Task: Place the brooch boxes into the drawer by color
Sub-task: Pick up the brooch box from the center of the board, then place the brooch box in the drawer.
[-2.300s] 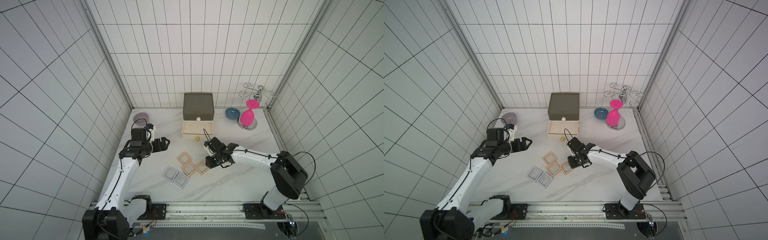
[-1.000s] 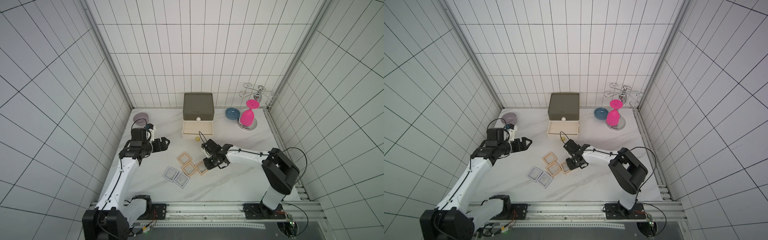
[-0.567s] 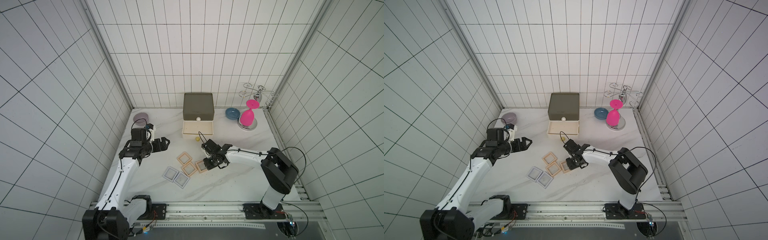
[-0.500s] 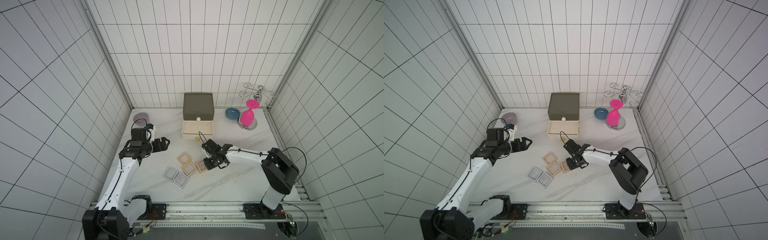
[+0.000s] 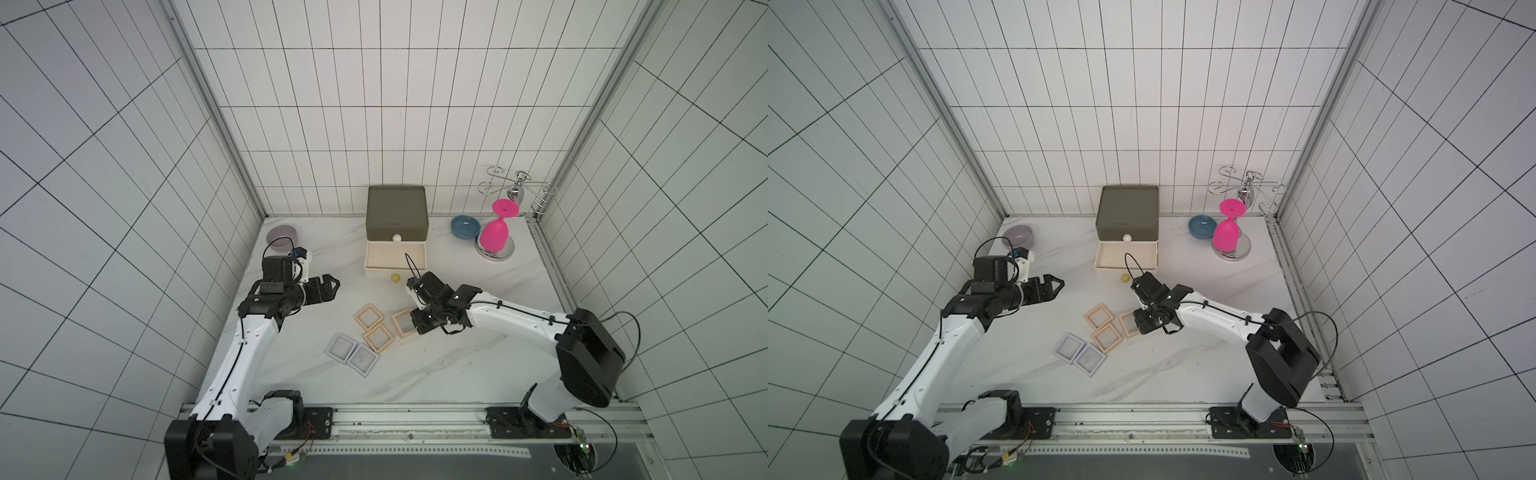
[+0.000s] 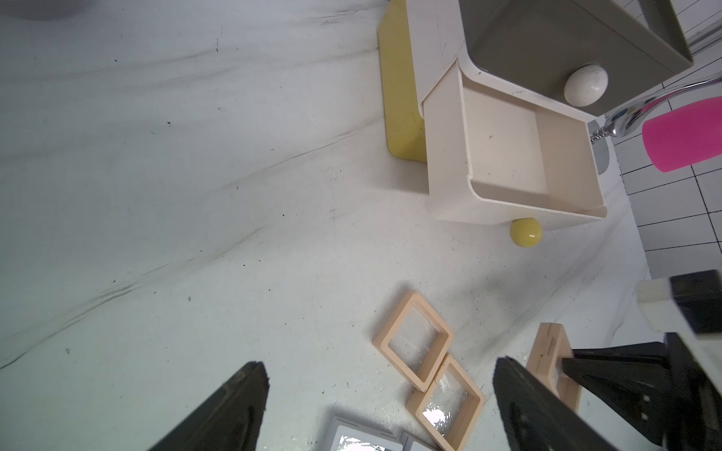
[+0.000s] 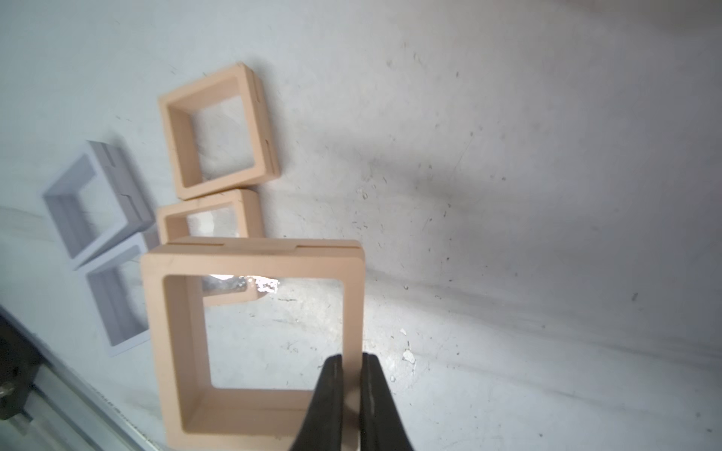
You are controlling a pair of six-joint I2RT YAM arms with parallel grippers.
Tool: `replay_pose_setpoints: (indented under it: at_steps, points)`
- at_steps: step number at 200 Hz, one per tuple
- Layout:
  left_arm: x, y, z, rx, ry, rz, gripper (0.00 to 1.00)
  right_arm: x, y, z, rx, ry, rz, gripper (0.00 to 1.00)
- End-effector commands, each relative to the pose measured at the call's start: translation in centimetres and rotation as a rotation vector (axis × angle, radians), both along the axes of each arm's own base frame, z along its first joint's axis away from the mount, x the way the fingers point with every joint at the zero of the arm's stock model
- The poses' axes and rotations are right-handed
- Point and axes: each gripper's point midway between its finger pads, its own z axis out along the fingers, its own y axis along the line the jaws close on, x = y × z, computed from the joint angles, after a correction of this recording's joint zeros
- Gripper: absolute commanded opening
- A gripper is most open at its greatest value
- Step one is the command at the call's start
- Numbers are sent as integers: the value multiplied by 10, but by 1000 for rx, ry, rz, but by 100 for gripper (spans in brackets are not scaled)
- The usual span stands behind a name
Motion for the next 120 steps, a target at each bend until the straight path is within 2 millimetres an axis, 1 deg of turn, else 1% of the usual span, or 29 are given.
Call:
replay_pose_setpoints:
  at_steps: [1,15,29,50,64,75,98,120]
  points:
    - [2,0,6,-4,-29,0,94,11,8,57,82,-121,7,9]
    - [2,0,6,-5,-29,-1,94,20,8,81,124,-155,-10,9]
    - [2,0,6,-6,-29,-1,94,35,6,101,155,-166,-44,8]
    - [2,0,6,-7,-29,-1,94,66,-2,119,167,-156,-124,6]
    - [2,-1,6,-7,-29,-1,94,86,-6,124,147,-153,-167,5]
    - [2,0,6,-7,-28,-1,94,100,-7,124,129,-157,-187,5]
    - [2,0,6,-7,-29,0,94,124,-4,118,118,-153,-213,4]
    - [2,-1,6,-7,-28,-1,94,140,-5,109,88,-136,-242,4]
